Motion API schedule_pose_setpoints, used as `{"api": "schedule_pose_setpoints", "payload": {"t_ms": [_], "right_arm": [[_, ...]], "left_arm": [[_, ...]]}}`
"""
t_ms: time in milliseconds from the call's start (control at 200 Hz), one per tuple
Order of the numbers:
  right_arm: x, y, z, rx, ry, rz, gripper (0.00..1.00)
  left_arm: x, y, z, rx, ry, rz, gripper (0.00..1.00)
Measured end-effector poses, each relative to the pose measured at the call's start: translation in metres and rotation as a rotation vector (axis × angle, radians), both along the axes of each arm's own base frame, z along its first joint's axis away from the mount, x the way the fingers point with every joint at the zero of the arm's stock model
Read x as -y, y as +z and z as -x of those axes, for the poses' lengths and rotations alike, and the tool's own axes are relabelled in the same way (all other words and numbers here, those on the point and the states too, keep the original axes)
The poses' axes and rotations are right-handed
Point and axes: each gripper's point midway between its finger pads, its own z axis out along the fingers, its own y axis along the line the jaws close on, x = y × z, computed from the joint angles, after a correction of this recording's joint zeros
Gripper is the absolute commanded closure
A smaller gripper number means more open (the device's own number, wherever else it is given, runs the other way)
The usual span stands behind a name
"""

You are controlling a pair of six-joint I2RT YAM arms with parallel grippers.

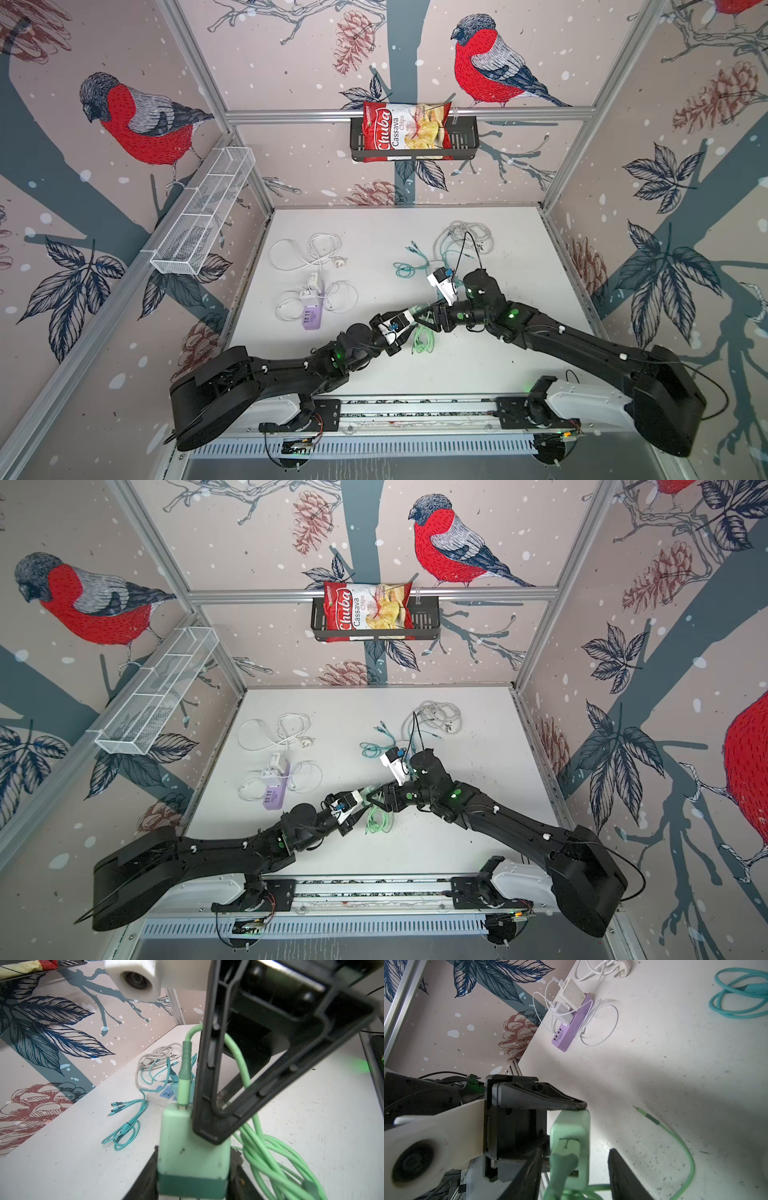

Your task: Insert the plug

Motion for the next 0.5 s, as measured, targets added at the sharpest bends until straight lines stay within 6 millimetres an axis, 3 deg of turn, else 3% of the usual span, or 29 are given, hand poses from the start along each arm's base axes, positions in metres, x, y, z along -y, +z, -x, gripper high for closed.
{"api": "schedule_pose_setpoints", "payload": {"t_ms": [500], "right_arm": [[-0.0037,-0.0008,0.0055,0.001,0.021,-0.004,0.55]], "left_arm": [[-0.0029,-0.0016,-0.0040,0.003,0.028,-0.005,0.81]]}}
